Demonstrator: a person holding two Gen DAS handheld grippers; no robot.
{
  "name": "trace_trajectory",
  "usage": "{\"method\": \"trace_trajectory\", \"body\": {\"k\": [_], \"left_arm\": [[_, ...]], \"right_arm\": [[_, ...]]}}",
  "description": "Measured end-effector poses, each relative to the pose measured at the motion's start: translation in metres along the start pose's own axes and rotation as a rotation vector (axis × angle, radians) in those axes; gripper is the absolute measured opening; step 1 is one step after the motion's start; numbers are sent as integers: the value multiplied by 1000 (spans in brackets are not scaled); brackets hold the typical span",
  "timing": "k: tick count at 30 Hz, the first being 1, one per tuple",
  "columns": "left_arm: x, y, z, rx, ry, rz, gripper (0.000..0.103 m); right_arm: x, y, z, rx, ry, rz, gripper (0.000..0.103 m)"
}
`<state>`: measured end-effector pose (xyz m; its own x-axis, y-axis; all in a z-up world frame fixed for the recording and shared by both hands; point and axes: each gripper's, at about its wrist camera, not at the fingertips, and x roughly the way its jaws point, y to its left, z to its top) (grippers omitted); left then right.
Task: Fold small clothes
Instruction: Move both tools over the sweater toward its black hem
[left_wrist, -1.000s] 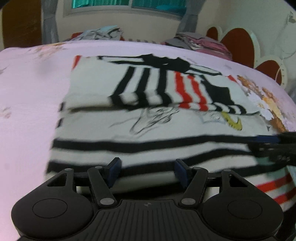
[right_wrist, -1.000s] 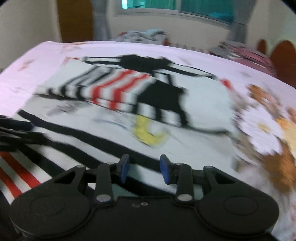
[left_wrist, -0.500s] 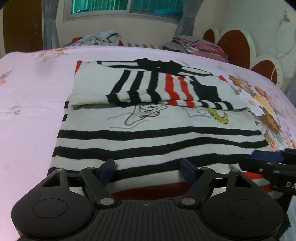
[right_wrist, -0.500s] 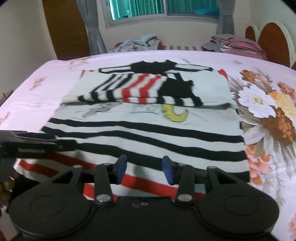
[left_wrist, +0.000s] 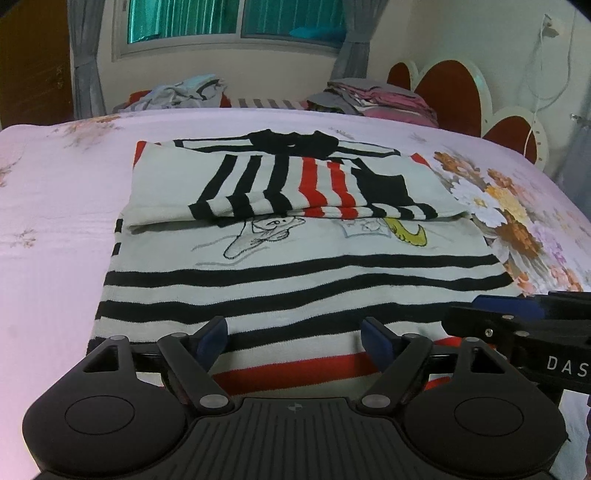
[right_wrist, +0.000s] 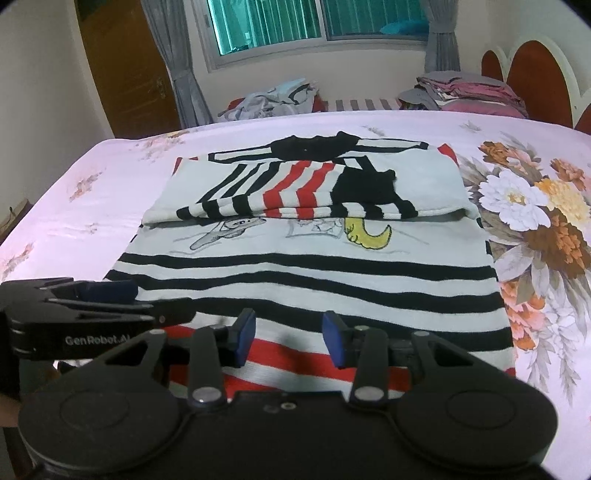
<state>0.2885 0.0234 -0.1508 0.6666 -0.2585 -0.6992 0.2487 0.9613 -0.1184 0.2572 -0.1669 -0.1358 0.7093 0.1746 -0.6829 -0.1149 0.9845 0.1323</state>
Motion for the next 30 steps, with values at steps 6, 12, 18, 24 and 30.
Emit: {"method": "trace_trajectory", "body": {"k": [6, 12, 18, 24, 30], "left_arm": [[2, -1, -8, 25, 11, 15, 79], [3, 11, -41, 65, 64, 41, 79], [-28, 40, -66, 60, 63, 54, 80], [-63, 62, -83, 13, 47, 81, 80], [-85, 95, -105, -152, 74, 73, 80]], "right_arm": [[2, 5, -4, 0, 6, 15, 25], [12, 2, -33, -29, 107, -9, 25], [-16, -21, -61, -76, 109, -104, 26], [-51, -44, -74, -47, 105, -184, 32], [-79, -58, -85, 5, 77, -245, 53]]}}
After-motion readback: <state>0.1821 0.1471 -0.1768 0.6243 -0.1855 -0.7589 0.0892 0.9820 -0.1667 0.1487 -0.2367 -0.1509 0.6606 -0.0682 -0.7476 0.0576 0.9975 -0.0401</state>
